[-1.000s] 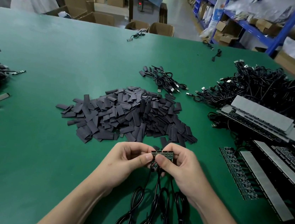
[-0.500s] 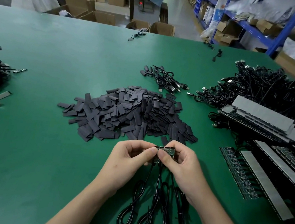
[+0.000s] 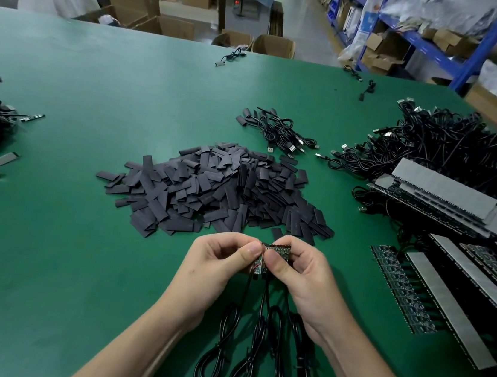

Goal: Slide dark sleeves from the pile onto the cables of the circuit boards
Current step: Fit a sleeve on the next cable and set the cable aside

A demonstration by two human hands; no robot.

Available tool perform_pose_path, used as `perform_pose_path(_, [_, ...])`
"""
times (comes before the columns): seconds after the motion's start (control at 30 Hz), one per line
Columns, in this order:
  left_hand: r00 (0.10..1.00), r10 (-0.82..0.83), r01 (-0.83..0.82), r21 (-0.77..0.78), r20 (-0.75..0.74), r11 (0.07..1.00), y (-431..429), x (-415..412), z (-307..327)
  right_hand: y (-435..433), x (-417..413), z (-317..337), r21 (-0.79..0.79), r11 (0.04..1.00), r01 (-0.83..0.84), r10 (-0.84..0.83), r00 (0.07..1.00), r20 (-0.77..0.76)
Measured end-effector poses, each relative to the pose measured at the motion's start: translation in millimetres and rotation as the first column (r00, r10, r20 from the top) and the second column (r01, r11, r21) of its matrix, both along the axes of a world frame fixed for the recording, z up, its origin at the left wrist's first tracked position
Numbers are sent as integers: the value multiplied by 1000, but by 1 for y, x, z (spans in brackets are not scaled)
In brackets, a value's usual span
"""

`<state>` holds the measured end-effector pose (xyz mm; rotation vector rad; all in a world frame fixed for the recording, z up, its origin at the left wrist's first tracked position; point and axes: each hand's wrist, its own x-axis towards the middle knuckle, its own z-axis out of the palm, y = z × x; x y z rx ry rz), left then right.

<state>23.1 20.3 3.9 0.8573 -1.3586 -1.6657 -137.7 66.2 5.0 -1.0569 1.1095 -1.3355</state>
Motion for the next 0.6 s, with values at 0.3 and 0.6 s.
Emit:
perform_pose_path(0.3, [998,-15,11,-74,-53,997,-9,14,7,5,-23,-1,-201,963,178,-267,578,-771])
perform_pose_path(0.6, [998,13,-25,-195,-60,980,-9,11,4,11,7,6,-70,987,-146,98,883,-458])
